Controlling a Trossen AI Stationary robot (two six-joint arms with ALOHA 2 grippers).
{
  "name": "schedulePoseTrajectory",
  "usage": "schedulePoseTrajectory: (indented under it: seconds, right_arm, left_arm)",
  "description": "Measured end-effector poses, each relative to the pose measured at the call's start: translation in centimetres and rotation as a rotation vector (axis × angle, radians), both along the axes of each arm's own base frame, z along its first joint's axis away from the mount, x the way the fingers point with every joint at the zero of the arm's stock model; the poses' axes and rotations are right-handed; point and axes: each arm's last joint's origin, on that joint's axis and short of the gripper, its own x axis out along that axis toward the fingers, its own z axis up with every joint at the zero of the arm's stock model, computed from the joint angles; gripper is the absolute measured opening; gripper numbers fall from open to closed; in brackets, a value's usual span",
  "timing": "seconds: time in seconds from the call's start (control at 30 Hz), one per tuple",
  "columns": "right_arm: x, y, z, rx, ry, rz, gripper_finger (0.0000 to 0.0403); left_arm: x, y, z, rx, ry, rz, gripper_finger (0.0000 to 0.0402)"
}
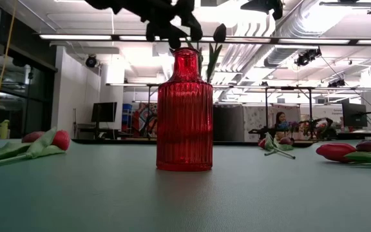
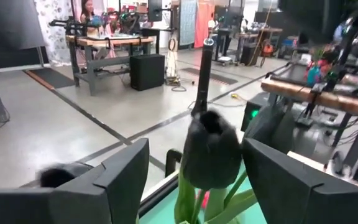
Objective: Sort flowers into vase by color
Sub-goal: Put the black tulip into the green vase, then put the top red tulip into the red vase
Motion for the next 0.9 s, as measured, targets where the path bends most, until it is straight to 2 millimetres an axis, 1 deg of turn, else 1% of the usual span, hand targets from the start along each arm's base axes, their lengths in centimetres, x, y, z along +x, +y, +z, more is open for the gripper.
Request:
schedulePoseTrajectory:
  seconds: [0.17,0.27,0.37,0.47,0.57,0.67,0.77,0.83,0.9]
  right_arm:
    - [0.0,0.0,0.0,0.0,0.0,-0.001,0.0245]
    - [0.0,0.0,0.0,0.0,0.0,0.0,0.0245]
    - [0.0,0.0,0.0,-0.02,0.016,-0.002,0.0245]
    - [-0.3,0.0,0.0,-0.018,0.027,-0.02,0.0245]
    - [-1.4,0.0,-0.4,0.105,0.023,-0.05,0.0245]
    - [-2.5,0.2,-2.5,0.325,0.142,-0.096,0.0245]
    - [-3.5,0.6,-5.7,0.569,0.356,-0.198,0.0245]
    - [-3.8,0.7,-7.9,0.709,0.455,-0.287,0.0245]
    - [-3.6,0.6,-10.1,0.793,0.512,-0.358,0.0245]
  left_arm:
    - [-1.2,-0.6,1.9,0.001,-0.065,-0.037,0.0248]
    - [-2.2,-1.0,3.3,0.011,-0.109,-0.046,0.0248]
    - [-3.6,-1.4,5.0,0.023,-0.164,-0.083,0.0248]
    - [-5.3,-2.3,6.8,0.028,-0.219,-0.172,0.0248]
    - [-7.4,-3.4,8.5,0.023,-0.257,-0.257,0.0248]
    - [-9.4,-4.2,9.5,0.02,-0.254,-0.284,0.0248]
    - [-11.0,-4.7,10.2,0.014,-0.253,-0.285,0.0248]
    - [-11.8,-4.8,10.6,0.001,-0.272,-0.28,0.0248]
    - [-12.3,-4.8,10.8,-0.01,-0.288,-0.27,0.0248]
